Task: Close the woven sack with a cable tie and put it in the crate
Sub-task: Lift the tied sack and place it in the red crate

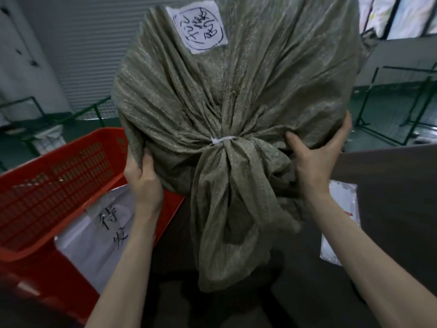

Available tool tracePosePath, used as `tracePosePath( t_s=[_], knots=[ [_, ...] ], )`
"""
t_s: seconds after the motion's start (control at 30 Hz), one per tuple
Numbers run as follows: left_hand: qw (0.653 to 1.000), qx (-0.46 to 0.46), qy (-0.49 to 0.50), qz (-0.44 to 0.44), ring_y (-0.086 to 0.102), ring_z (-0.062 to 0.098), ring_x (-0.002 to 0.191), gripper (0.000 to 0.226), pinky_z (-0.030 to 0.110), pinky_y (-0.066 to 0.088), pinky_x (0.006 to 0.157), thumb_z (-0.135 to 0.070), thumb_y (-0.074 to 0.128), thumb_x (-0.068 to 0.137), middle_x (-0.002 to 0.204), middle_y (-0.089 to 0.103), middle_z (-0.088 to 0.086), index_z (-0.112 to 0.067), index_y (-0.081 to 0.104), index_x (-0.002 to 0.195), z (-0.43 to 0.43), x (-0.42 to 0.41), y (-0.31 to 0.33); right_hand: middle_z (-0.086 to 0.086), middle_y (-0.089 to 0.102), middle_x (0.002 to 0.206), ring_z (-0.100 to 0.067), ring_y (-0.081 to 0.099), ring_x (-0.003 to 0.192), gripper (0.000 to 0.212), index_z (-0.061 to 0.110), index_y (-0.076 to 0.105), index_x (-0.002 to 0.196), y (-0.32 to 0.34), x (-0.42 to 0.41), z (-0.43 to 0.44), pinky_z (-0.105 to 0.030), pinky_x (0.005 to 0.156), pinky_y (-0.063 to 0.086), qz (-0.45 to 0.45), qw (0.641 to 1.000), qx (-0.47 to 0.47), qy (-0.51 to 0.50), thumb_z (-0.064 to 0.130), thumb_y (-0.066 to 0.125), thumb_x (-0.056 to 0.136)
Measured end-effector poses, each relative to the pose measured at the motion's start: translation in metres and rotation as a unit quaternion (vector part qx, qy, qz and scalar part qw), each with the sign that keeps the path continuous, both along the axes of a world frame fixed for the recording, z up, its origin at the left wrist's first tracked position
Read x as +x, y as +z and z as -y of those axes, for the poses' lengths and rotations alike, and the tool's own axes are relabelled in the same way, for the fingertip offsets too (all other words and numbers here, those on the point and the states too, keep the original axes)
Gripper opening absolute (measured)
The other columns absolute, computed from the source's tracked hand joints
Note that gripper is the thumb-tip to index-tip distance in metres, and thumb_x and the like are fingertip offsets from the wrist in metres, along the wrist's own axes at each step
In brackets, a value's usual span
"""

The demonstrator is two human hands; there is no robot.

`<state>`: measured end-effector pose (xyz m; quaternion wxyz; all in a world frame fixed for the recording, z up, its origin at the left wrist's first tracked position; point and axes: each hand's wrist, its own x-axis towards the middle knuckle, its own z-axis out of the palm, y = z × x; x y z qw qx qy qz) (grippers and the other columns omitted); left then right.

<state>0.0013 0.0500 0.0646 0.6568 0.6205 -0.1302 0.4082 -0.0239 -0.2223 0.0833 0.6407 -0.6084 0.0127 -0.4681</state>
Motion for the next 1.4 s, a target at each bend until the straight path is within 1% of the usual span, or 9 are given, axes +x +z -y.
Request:
tracePosePath(
  t_s=[0.27, 0.37, 0.5, 0.67, 0.77, 0.93, 1.17, 1.33, 1.4],
  knots=[
    [0.996, -0.008, 0.080, 0.029, 0.050, 0.033, 0.126, 0.042, 0.050, 0.038, 0.108, -0.014, 0.042, 0.095, 0.133, 0.054, 0.022, 0.005, 0.047, 0.132, -0.048, -0.006, 0.021, -0.008, 0.025, 0.151, -0.017, 0.027, 0.141, 0.097, 0.012, 0.015, 0.147, 0.027, 0.021, -0.046, -0.038, 0.118, 0.023, 0.036, 0.998, -0.030, 0.046, 0.021, 0.077, 0.073],
    [0.993, 0.001, 0.109, 0.044, 0.051, 0.027, 0.125, 0.040, 0.047, 0.038, 0.108, -0.015, 0.042, 0.095, 0.131, 0.056, 0.013, 0.000, 0.049, 0.131, -0.065, -0.011, 0.026, -0.009, 0.023, 0.152, -0.019, 0.025, 0.142, 0.098, 0.012, 0.012, 0.147, 0.034, 0.032, -0.066, -0.042, 0.119, 0.022, 0.038, 0.996, -0.046, 0.065, 0.020, 0.076, 0.073],
    [0.987, 0.016, 0.148, 0.054, 0.047, 0.013, 0.128, 0.039, 0.038, 0.035, 0.112, -0.012, 0.041, 0.095, 0.132, 0.052, -0.002, -0.014, 0.044, 0.134, -0.092, -0.020, 0.027, -0.003, 0.027, 0.144, -0.014, 0.028, 0.137, 0.093, 0.012, 0.014, 0.146, 0.045, 0.048, -0.098, -0.035, 0.118, 0.024, 0.044, 0.992, -0.066, 0.101, 0.015, 0.073, 0.074],
    [0.985, -0.003, 0.171, 0.019, 0.039, 0.024, 0.135, 0.051, 0.044, 0.027, 0.116, -0.012, 0.041, 0.093, 0.144, 0.041, 0.017, 0.001, 0.032, 0.141, -0.121, -0.031, 0.016, 0.004, 0.027, 0.142, -0.012, 0.027, 0.136, 0.093, 0.015, 0.016, 0.145, 0.050, 0.070, -0.139, -0.038, 0.118, 0.024, 0.035, 0.983, -0.098, 0.149, 0.018, 0.074, 0.072],
    [0.984, -0.013, 0.176, 0.010, 0.037, 0.023, 0.136, 0.051, 0.039, 0.027, 0.116, -0.007, 0.040, 0.093, 0.146, 0.038, 0.019, 0.003, 0.028, 0.142, -0.129, -0.046, 0.012, -0.010, 0.033, 0.144, -0.022, 0.033, 0.136, 0.093, 0.012, 0.021, 0.144, 0.056, 0.085, -0.159, -0.046, 0.114, 0.029, 0.030, 0.979, -0.121, 0.164, 0.018, 0.075, 0.068],
    [0.975, 0.000, 0.223, -0.017, 0.031, 0.024, 0.139, 0.056, 0.044, 0.022, 0.118, -0.006, 0.041, 0.088, 0.147, 0.032, 0.017, -0.001, 0.029, 0.143, -0.135, -0.056, 0.019, -0.011, 0.033, 0.143, -0.023, 0.035, 0.134, 0.092, 0.010, 0.022, 0.143, 0.083, 0.109, -0.184, -0.041, 0.114, 0.031, 0.032, 0.968, -0.151, 0.199, 0.014, 0.073, 0.066],
    [0.962, 0.020, 0.267, -0.061, 0.026, 0.022, 0.140, 0.057, 0.035, 0.018, 0.119, -0.004, 0.040, 0.088, 0.149, 0.024, 0.014, -0.005, 0.029, 0.144, -0.139, -0.069, 0.019, -0.018, 0.035, 0.142, -0.030, 0.035, 0.135, 0.097, 0.004, 0.026, 0.141, 0.107, 0.137, -0.217, -0.049, 0.113, 0.030, 0.035, 0.953, -0.202, 0.222, 0.022, 0.074, 0.058],
    [0.951, 0.032, 0.292, -0.097, 0.025, 0.024, 0.140, 0.057, 0.009, 0.013, 0.112, 0.001, 0.039, 0.088, 0.148, 0.022, 0.018, 0.000, 0.029, 0.144, -0.152, -0.071, 0.022, -0.019, 0.037, 0.139, -0.031, 0.037, 0.132, 0.100, 0.002, 0.028, 0.140, 0.110, 0.148, -0.239, -0.048, 0.112, 0.030, 0.018, 0.948, -0.219, 0.230, 0.026, 0.072, 0.053],
    [0.946, 0.037, 0.301, -0.116, 0.024, 0.025, 0.140, 0.059, 0.013, 0.013, 0.113, -0.006, 0.037, 0.086, 0.148, 0.021, 0.017, -0.002, 0.029, 0.144, -0.157, -0.070, 0.022, -0.020, 0.036, 0.139, -0.031, 0.037, 0.132, 0.099, 0.002, 0.028, 0.140, 0.105, 0.153, -0.248, -0.048, 0.113, 0.030, 0.001, 0.944, -0.229, 0.239, 0.023, 0.072, 0.054]
  ],
)
